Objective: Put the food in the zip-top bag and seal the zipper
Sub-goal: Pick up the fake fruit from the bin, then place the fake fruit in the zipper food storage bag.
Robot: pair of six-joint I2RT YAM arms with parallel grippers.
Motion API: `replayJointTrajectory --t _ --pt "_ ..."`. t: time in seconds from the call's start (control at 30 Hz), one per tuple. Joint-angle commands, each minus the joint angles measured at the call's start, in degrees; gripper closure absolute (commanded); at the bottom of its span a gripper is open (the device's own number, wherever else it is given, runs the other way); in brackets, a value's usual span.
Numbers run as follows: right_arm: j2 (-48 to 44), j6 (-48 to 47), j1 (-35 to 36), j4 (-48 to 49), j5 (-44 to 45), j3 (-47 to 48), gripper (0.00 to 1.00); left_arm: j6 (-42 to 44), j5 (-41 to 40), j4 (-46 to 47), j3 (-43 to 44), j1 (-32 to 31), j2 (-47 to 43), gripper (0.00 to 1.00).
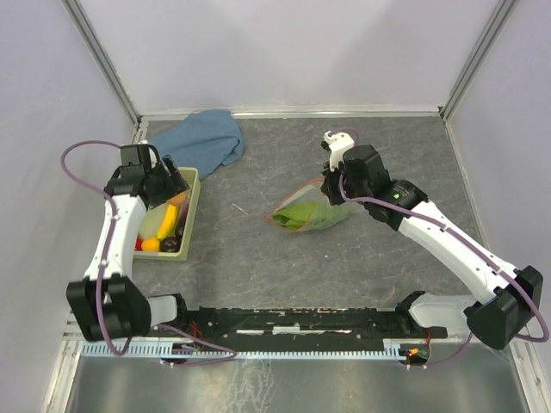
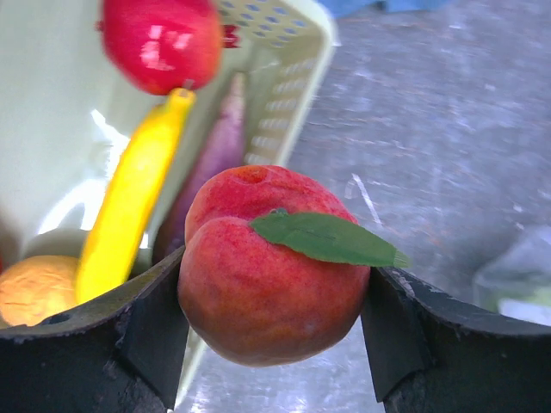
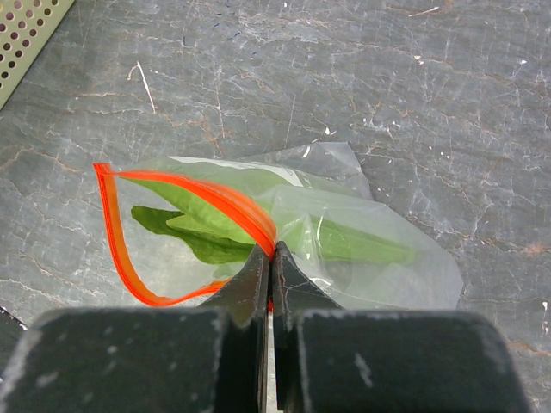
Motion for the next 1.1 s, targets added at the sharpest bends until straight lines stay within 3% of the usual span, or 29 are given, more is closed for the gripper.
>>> replayJointTrajectory --t 0.0,0.37,0.57,0.83,1.07 --pt "0.81 0.89 -0.03 0.03 0.67 3.02 0.98 -2.95 8.49 2.54 -1.8 -3.76 -7.18 0.43" --pt "1.72 1.94 0.0 -2.39 0.93 5.34 0.98 -10.01 13.39 12.5 -7.2 -20.96 -16.53 0.44" --pt "2.17 2.11 -0.06 -3.58 0.79 6.33 0.98 -14.26 15.32 22.82 -11.49 -31.64 -18.63 0.47" --pt "2.34 2.82 -0.07 -3.44 -1.71 6.57 0.99 -14.17 9.94 33.25 -13.73 -44.74 -15.28 0.48" --pt "1.34 2.86 -0.07 -3.65 -3.48 6.47 0.98 -11.92 4.81 38.98 -11.83 -50.64 -7.16 0.51"
